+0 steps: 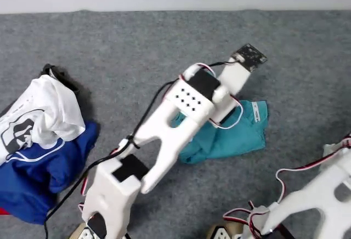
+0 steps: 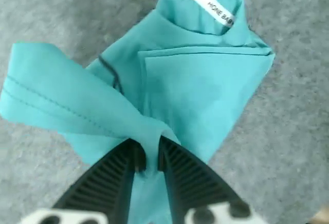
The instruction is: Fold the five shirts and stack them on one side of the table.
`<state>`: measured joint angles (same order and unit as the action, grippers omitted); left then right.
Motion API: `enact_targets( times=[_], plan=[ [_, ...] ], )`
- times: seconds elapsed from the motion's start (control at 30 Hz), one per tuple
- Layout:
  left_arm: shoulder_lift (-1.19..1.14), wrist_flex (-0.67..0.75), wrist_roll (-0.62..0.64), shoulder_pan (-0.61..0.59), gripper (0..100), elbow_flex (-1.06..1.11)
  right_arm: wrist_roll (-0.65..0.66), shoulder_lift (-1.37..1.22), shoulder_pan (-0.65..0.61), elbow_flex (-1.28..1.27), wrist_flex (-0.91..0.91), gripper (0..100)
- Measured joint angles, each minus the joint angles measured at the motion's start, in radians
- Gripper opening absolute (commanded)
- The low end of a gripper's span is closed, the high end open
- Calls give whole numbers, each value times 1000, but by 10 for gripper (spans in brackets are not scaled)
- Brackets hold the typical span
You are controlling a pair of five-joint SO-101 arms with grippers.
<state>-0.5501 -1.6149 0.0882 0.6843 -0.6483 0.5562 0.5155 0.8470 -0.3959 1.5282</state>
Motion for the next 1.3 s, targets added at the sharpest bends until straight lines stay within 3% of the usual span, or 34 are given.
enact_targets(
  times=[0.33, 0.53, 0.83, 0.93, 1.03, 1.13, 1.3],
  plan=[
    [-299, -29, 0, 40, 11, -381, 0, 0, 0, 0, 0, 9],
    [-419, -101, 0, 95, 171, -603, 0, 0, 0, 0, 0, 9],
    [-437, -115, 32, 94, 168, -743, 0, 0, 0, 0, 0, 9],
    [-433, -115, 34, 69, 100, -758, 0, 0, 0, 0, 0, 9],
    [-394, -118, 34, 29, 5, -758, 0, 0, -48, 0, 18, 9],
    [-325, -118, 25, -28, 6, -758, -5, 0, -153, 0, 49, 9],
    [-199, -120, -20, -143, 6, -649, -167, 0, -370, 0, 52, 12]
  ],
)
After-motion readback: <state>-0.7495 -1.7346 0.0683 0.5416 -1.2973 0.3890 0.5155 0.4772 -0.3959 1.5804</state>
